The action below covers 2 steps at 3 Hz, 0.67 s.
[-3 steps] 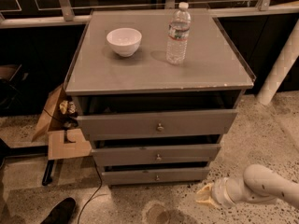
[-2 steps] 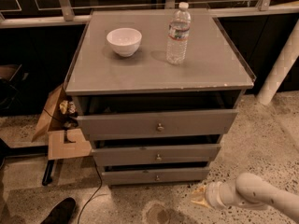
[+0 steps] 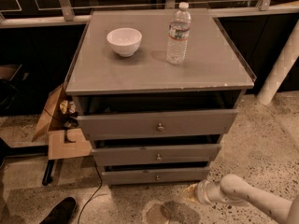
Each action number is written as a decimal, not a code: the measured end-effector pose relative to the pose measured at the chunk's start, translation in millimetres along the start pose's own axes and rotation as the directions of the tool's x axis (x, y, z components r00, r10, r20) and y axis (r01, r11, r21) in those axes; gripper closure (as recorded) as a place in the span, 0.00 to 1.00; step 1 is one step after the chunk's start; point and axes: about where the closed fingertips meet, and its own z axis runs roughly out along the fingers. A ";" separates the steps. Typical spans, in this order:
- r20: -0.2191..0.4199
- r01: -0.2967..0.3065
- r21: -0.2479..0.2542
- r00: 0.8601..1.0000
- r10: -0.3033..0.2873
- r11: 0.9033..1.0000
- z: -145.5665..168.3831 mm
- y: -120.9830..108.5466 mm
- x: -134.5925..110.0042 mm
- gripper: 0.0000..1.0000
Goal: Open bottom drawer
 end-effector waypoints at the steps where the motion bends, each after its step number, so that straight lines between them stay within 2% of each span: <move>1: -0.004 0.002 0.018 1.000 -0.002 1.000 1.9 -6.9 4.5 0.73; 2: -0.030 0.045 0.040 0.999 -0.044 0.998 4.8 -7.5 13.0 0.50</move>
Offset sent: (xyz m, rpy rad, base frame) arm 0.0101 -0.0180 -0.0175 -0.0909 -0.1019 0.0182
